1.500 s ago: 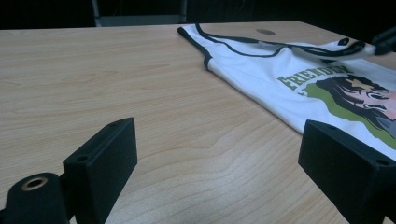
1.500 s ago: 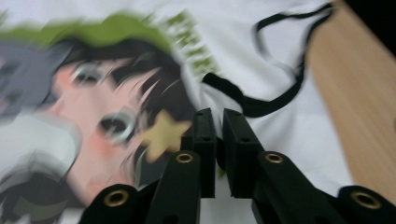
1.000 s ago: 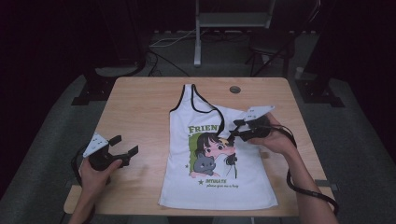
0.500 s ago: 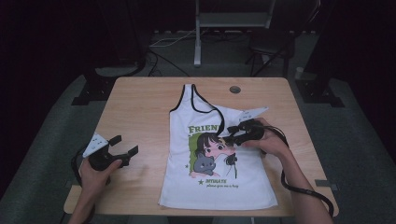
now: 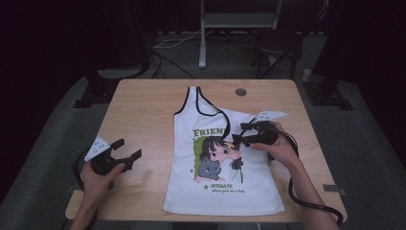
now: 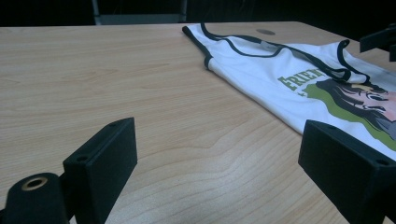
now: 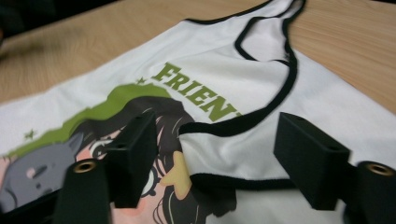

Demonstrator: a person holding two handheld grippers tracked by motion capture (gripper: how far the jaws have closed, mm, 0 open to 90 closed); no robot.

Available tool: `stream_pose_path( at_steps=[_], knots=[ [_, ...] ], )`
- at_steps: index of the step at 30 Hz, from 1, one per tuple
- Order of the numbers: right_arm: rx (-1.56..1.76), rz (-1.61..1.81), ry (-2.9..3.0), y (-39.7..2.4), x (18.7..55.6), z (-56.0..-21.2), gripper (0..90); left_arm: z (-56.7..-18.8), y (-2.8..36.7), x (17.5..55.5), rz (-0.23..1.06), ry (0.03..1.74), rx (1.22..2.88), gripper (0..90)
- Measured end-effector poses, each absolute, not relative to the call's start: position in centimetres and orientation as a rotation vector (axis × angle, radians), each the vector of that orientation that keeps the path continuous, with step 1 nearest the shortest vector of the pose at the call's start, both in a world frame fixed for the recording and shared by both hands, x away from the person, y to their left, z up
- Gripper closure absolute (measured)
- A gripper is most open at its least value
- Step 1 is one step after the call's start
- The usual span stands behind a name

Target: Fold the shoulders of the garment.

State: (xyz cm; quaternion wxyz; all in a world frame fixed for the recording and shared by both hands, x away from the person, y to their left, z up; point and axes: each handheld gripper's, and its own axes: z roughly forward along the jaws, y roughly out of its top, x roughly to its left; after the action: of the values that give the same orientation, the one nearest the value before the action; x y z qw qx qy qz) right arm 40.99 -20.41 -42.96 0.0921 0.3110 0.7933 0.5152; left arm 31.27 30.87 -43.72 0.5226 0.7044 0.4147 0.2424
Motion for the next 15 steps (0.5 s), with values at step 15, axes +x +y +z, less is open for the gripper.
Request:
stream_pose_path(
  at_steps=[15],
  knots=[
    [1.138,1.477,2.028,-26.0,36.4,-43.1,13.6,-38.3,28.5,35.2,0.570,0.885,1.682,11.6]
  ],
)
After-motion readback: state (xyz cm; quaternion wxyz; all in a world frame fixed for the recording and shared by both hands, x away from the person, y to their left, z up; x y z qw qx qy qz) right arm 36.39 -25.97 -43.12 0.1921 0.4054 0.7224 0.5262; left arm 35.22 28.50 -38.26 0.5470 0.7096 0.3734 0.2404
